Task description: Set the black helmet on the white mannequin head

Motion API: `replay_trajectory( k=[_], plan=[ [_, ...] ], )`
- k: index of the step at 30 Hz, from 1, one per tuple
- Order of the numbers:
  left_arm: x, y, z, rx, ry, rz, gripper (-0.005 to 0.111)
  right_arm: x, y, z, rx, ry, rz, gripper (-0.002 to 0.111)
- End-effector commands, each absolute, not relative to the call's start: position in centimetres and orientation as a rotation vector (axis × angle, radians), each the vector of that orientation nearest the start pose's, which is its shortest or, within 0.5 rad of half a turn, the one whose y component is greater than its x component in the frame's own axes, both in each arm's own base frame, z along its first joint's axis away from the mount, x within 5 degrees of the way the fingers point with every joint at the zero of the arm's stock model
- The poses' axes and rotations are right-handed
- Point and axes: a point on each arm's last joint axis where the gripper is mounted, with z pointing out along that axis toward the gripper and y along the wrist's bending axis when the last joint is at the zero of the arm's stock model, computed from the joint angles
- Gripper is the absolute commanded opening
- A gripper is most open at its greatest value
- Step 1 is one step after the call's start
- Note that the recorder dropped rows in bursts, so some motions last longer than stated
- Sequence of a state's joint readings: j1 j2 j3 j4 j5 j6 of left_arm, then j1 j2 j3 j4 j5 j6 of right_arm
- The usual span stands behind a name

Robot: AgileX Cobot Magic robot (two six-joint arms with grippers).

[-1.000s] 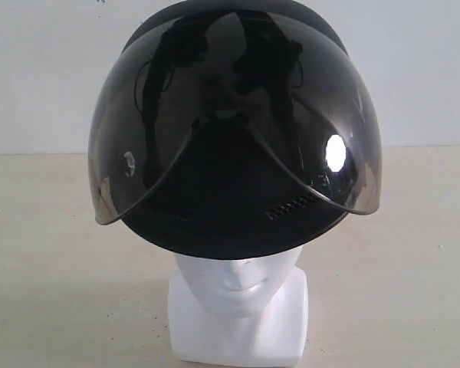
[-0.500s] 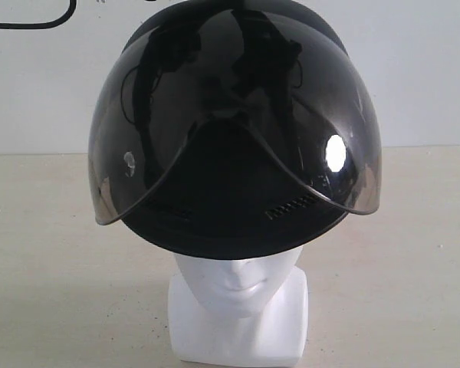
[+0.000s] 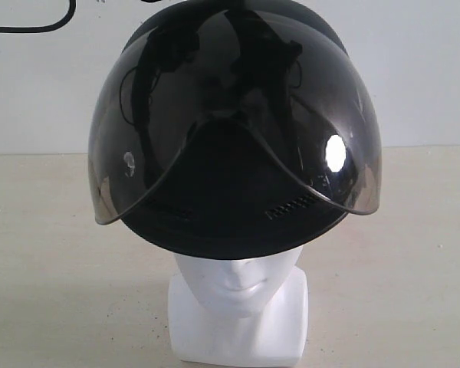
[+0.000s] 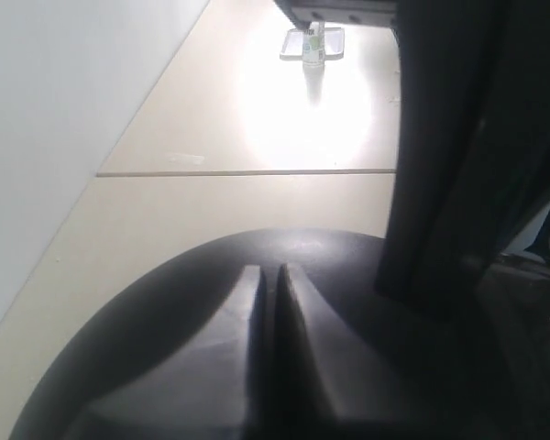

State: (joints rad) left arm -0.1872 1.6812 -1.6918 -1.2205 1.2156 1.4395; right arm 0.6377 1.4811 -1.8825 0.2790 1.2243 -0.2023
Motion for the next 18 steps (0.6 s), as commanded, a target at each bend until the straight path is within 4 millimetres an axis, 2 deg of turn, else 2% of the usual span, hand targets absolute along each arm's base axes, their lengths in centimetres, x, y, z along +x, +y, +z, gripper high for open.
replay_trajectory(
  k=[1,7,18],
  plan=[
    [33.0,-14.2,41.4,1.310,1.503,-0.846,0.004,21.6,19.2,48.9,-0.940,2.130,0.617,0.000],
    [33.0,-14.2,41.4,1.310,1.503,-0.846,0.004,21.9,19.5,47.4,-0.952,2.184,0.623,0.000],
    [33.0,-14.2,41.4,1.310,1.503,-0.846,0.004,21.6,19.8,47.4,-0.950,2.186,0.692,0.000]
  ],
)
